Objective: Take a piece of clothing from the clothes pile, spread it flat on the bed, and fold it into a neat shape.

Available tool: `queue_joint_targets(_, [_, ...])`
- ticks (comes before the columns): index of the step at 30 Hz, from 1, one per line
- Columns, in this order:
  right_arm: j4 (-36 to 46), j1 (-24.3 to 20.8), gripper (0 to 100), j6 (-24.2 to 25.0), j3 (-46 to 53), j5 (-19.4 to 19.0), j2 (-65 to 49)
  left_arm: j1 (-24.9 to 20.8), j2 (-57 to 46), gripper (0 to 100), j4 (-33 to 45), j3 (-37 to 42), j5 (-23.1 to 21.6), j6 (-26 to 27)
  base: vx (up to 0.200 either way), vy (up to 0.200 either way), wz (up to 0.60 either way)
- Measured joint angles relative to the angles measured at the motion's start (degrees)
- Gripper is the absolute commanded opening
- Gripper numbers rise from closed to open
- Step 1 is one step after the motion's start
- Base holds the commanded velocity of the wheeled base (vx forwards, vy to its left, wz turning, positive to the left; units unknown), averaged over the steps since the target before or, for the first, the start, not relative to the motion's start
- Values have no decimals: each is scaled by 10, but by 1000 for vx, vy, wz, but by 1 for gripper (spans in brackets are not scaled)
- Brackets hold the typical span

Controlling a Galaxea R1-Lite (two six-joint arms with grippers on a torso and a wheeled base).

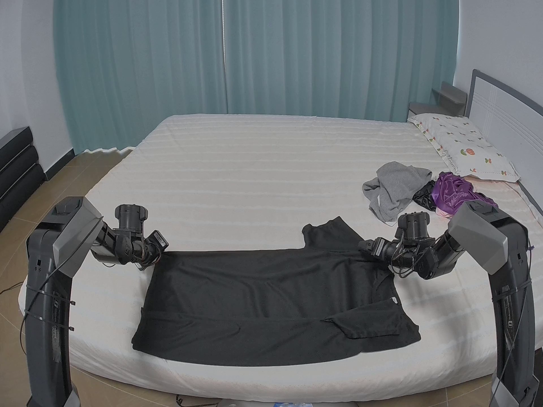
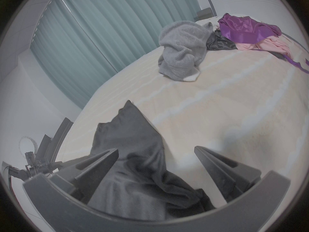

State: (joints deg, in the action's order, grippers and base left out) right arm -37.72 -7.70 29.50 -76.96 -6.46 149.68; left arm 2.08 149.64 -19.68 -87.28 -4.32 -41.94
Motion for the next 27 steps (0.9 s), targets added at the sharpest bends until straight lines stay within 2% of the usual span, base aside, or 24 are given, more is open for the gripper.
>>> queue_joint_targets(15, [55,-30,100,6,-146,12,59,0,0,0,0,0,0,1,0,0,0])
queue_joint_targets(27, [94,-24,100,5,-223,22,93,0,0,0,-1,1,0,1,0,0,0])
